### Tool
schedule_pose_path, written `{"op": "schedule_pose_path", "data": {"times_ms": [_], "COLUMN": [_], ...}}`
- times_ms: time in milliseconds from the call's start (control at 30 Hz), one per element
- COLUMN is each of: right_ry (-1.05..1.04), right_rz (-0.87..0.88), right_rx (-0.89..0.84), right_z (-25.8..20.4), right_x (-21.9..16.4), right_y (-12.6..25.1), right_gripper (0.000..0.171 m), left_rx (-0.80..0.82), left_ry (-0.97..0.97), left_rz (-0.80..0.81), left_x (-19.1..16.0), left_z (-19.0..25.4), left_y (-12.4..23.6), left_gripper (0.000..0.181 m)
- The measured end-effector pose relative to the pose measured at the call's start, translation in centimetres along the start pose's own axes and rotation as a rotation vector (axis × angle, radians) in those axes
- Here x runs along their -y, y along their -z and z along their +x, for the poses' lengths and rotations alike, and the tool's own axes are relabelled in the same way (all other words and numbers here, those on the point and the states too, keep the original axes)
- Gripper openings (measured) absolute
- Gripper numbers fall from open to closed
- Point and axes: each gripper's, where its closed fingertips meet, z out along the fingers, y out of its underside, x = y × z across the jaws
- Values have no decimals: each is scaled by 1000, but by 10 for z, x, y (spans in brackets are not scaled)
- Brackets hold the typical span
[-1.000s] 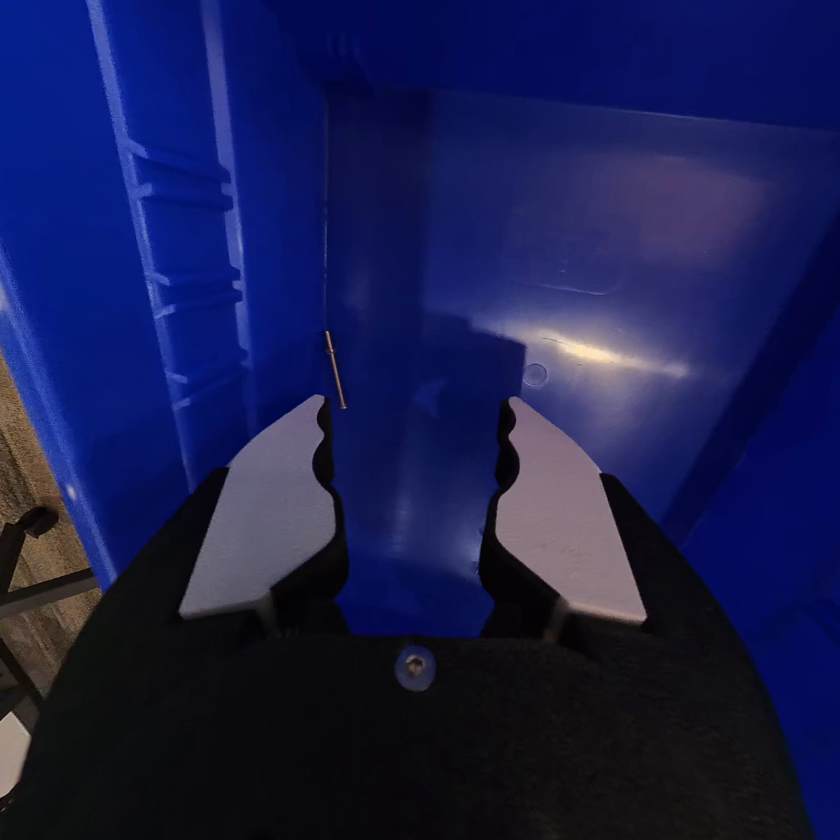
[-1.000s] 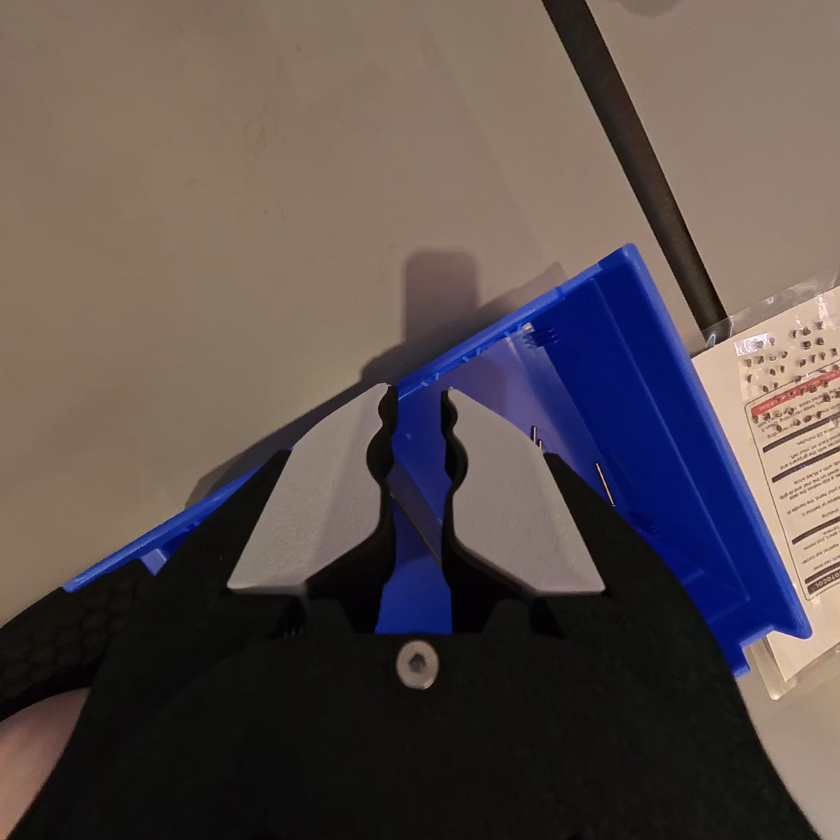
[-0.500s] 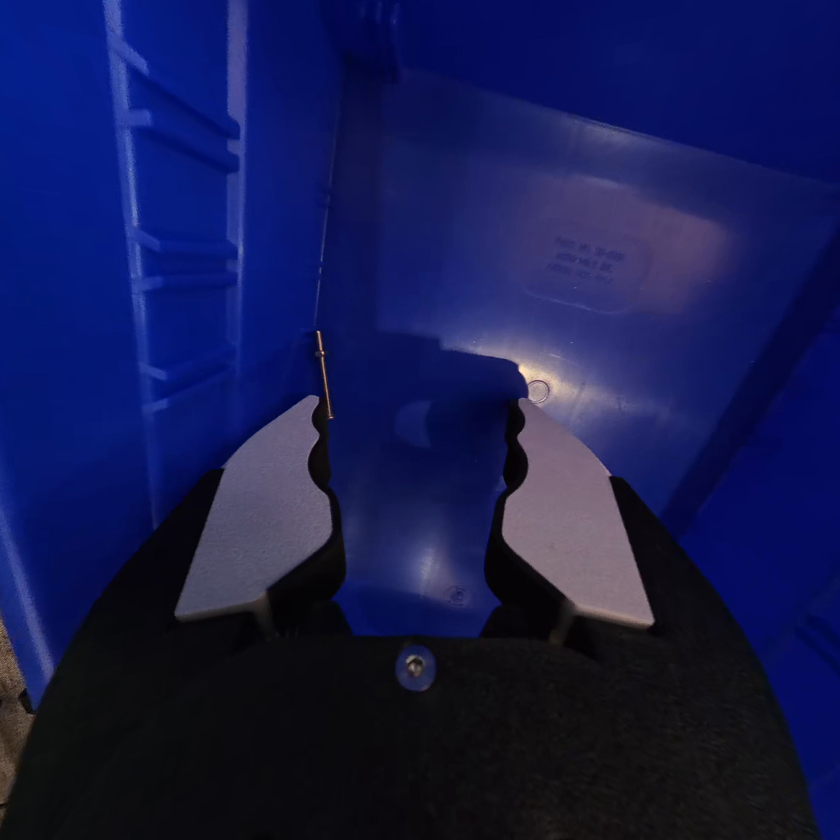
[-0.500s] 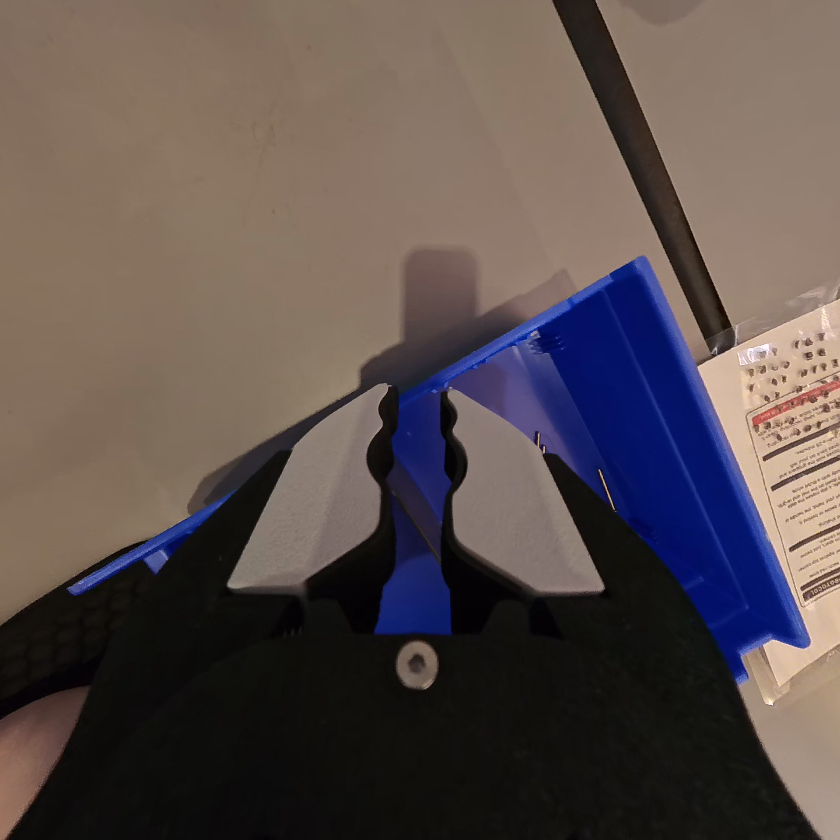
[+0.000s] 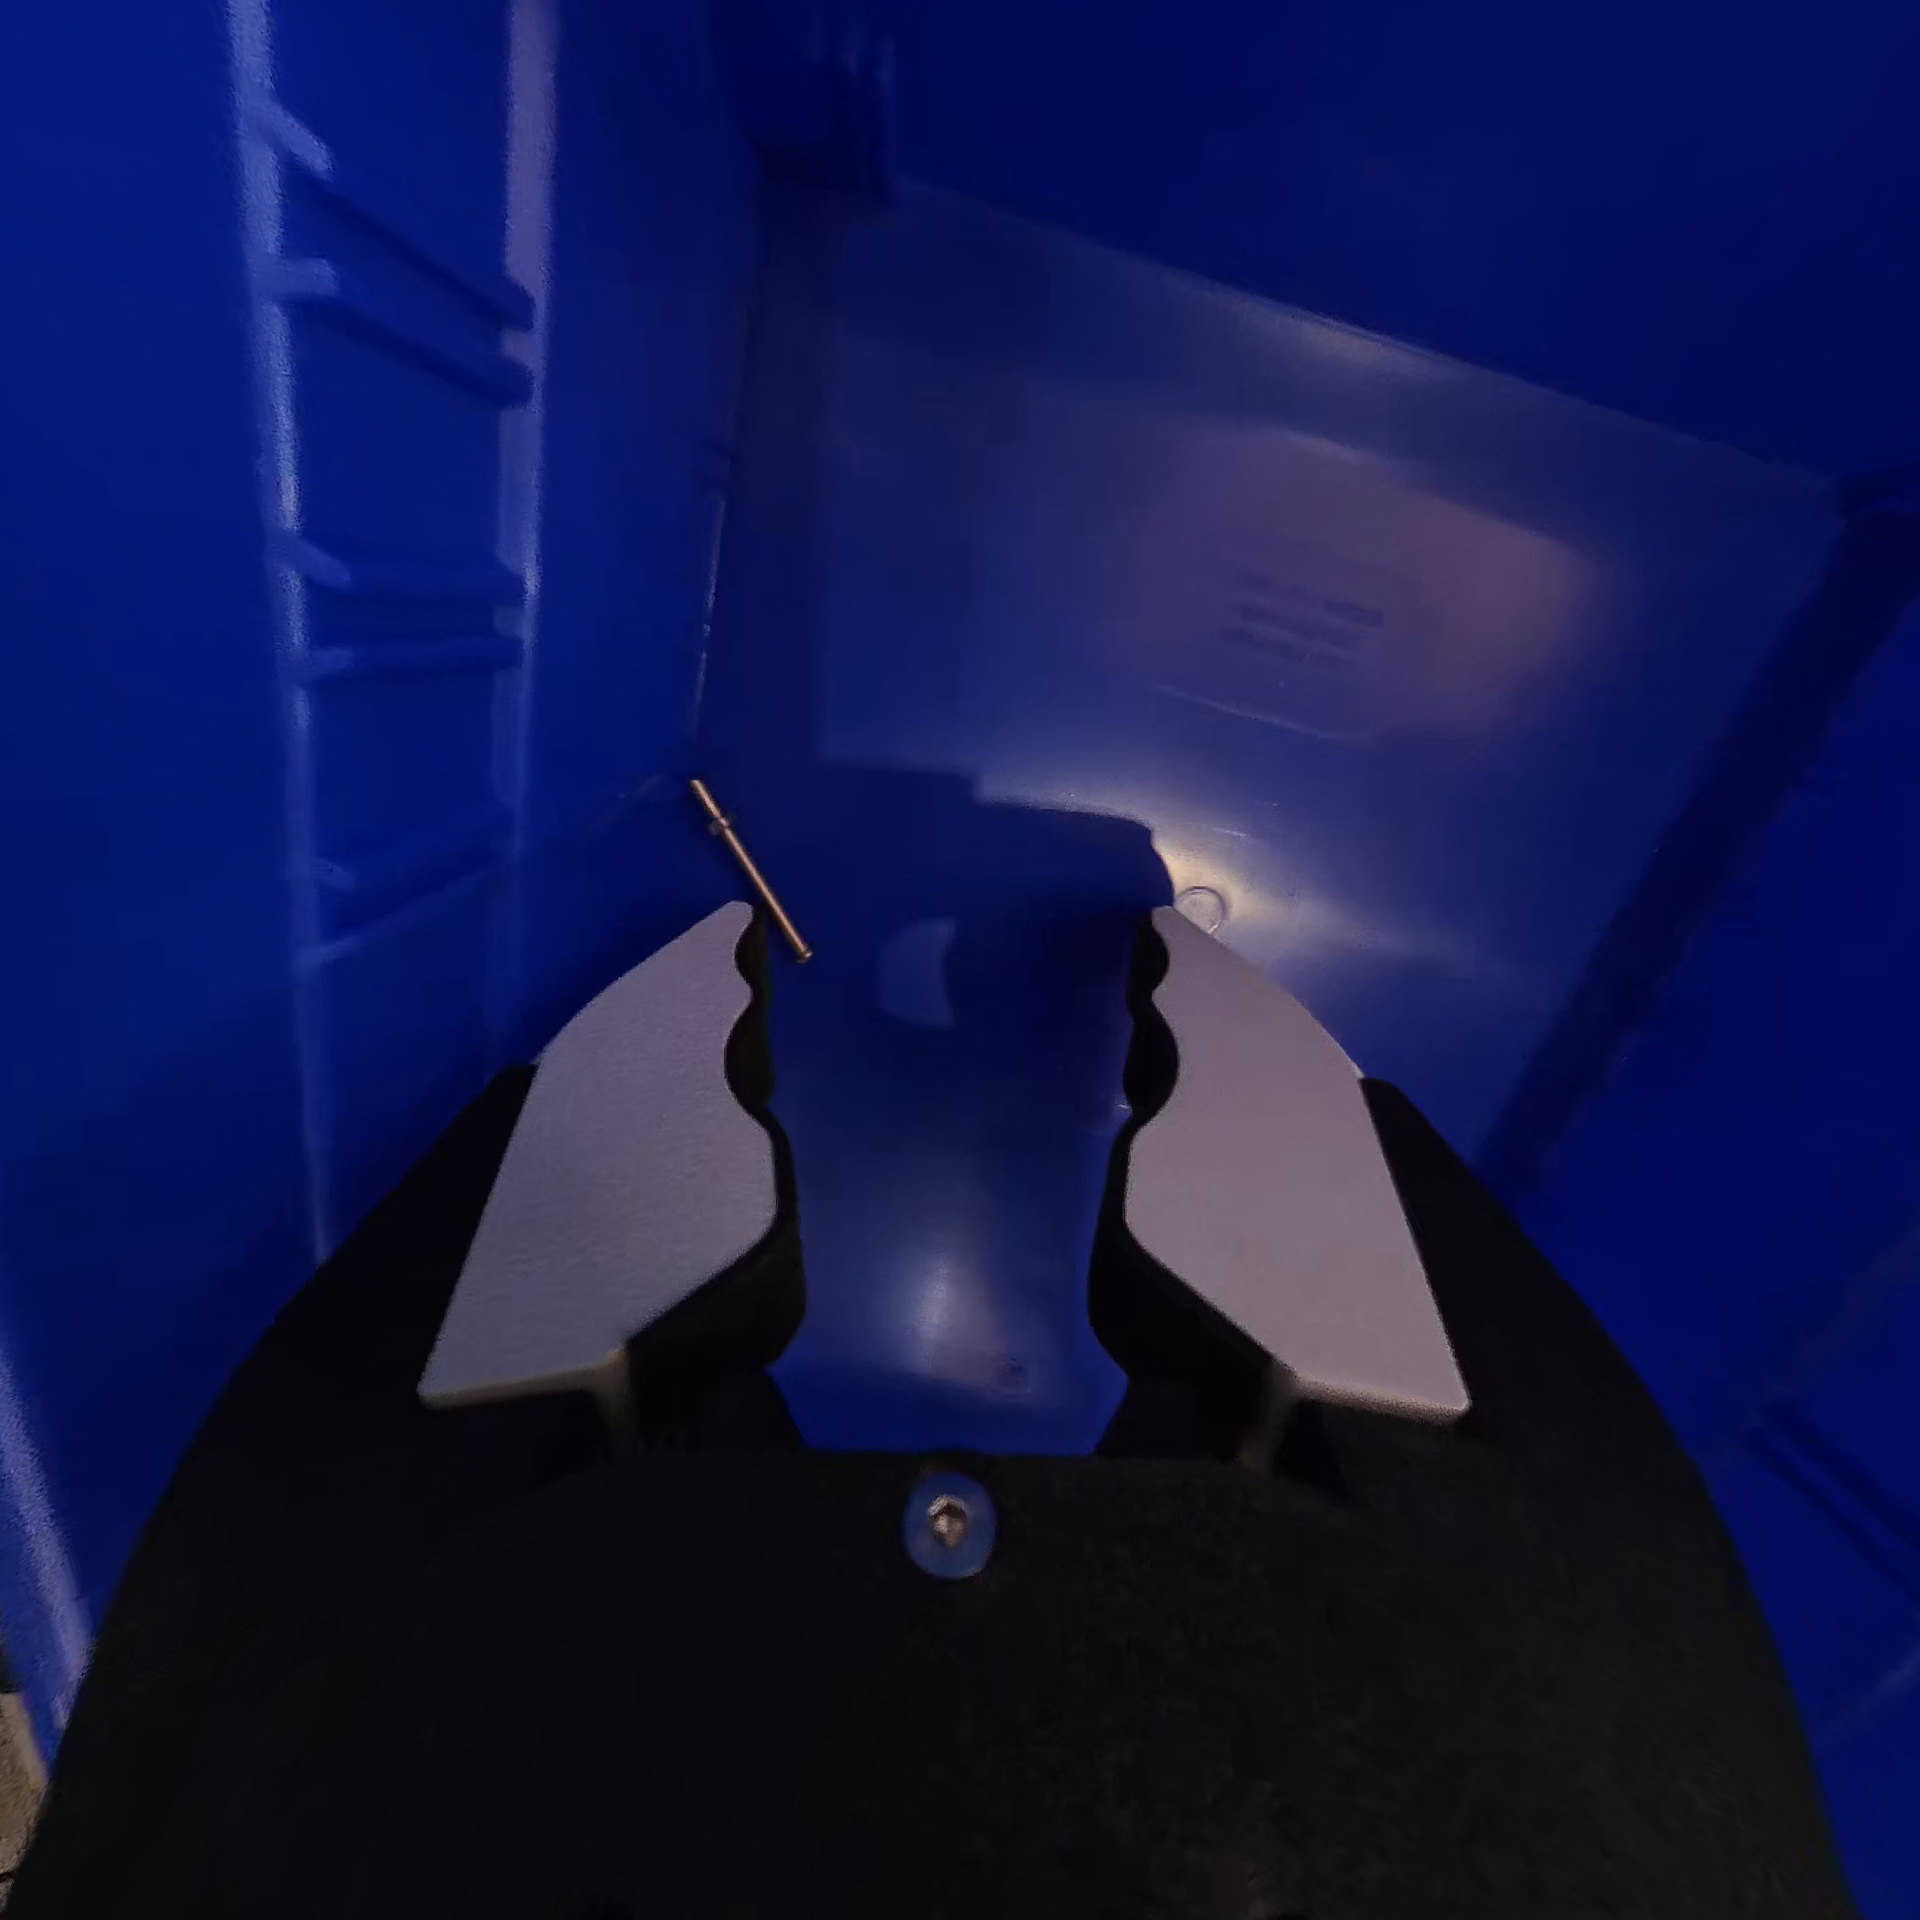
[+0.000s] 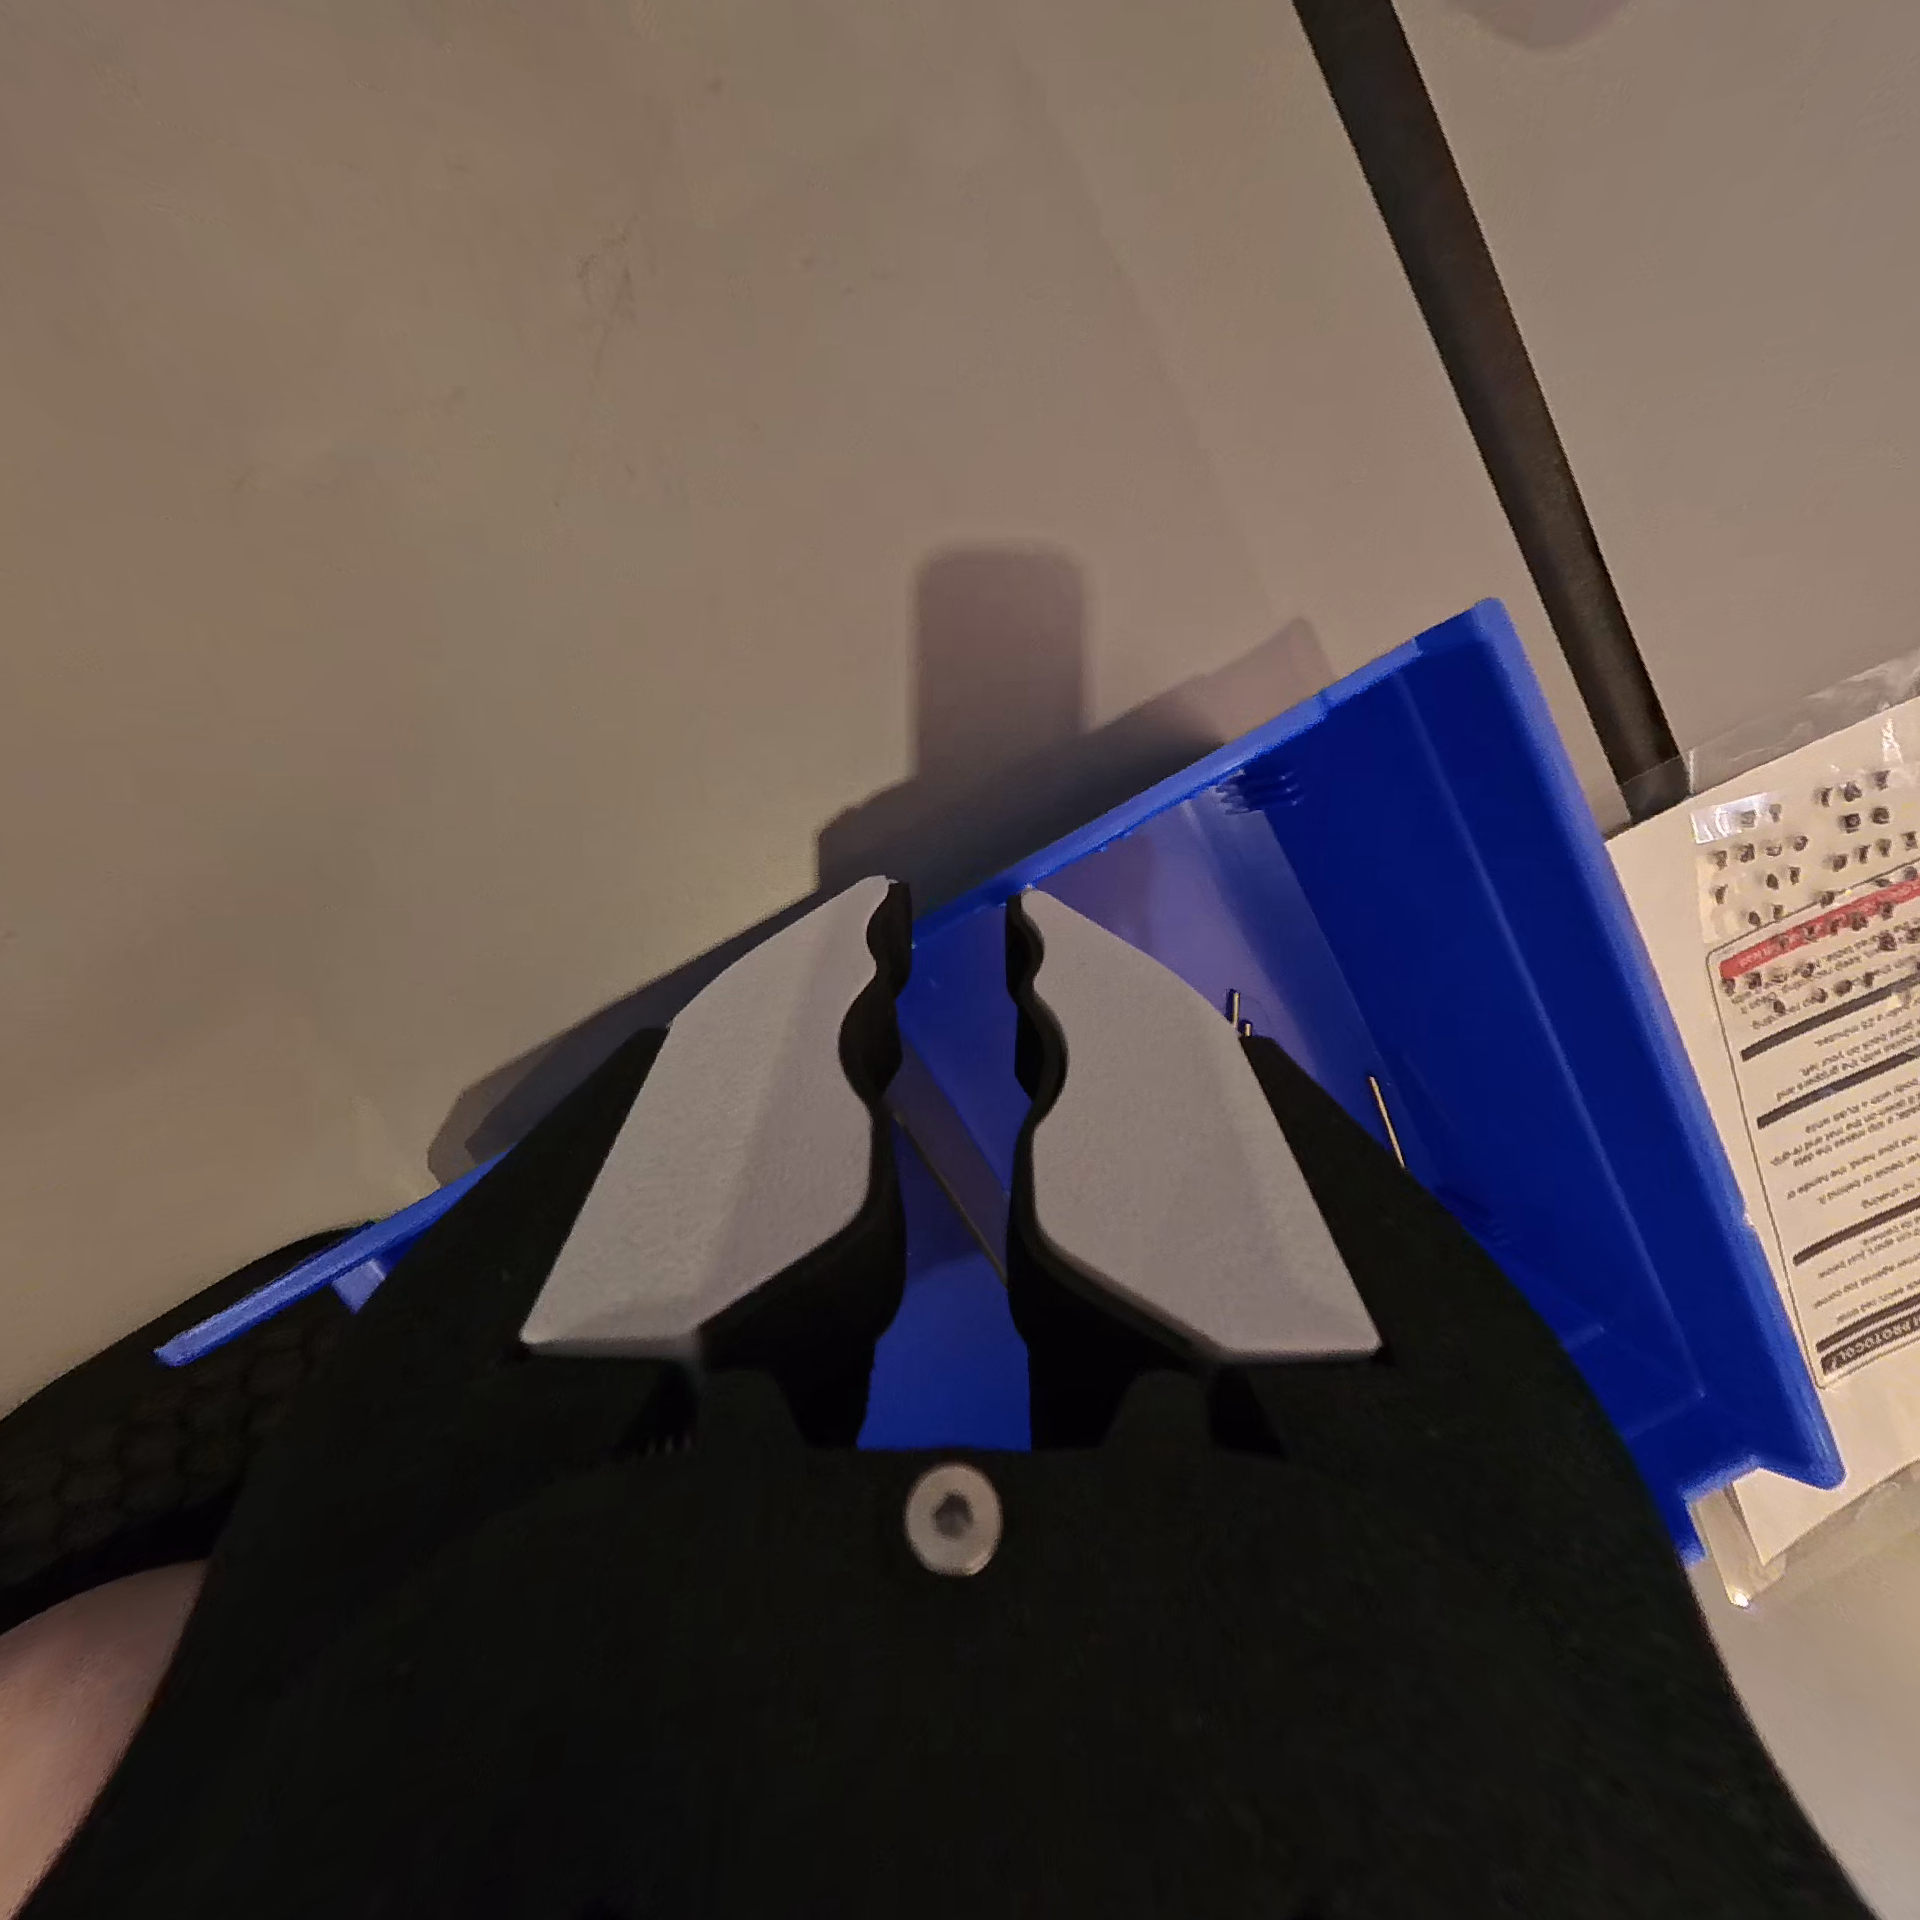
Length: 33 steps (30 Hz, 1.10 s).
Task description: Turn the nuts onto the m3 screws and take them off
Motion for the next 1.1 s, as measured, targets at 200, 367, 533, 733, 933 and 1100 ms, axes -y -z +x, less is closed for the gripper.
{"op": "schedule_pose_path", "data": {"times_ms": [200,367,533,733,933,1100], "right_ry": [5,8,9,12,11,12], "right_rz": [-5,-7,-9,-10,-6,-6], "right_rx": [0,-3,-4,-4,3,5], "right_z": [-1,-1,-1,-2,-2,-2], "right_x": [0,0,0,0,0,0], "right_y": [-1,0,0,0,0,0], "right_gripper": [16,16,16,16,16,16], "left_rx": [2,0,5,12,-18,-96], "left_ry": [15,-8,9,11,-51,-160], "left_rz": [6,27,38,46,-15,-95], "left_x": [1,3,4,5,-6,-25], "left_z": [-9,-9,-13,-15,-6,9], "left_y": [1,1,1,1,3,6], "left_gripper": [46,23,12,6,4,5]}}
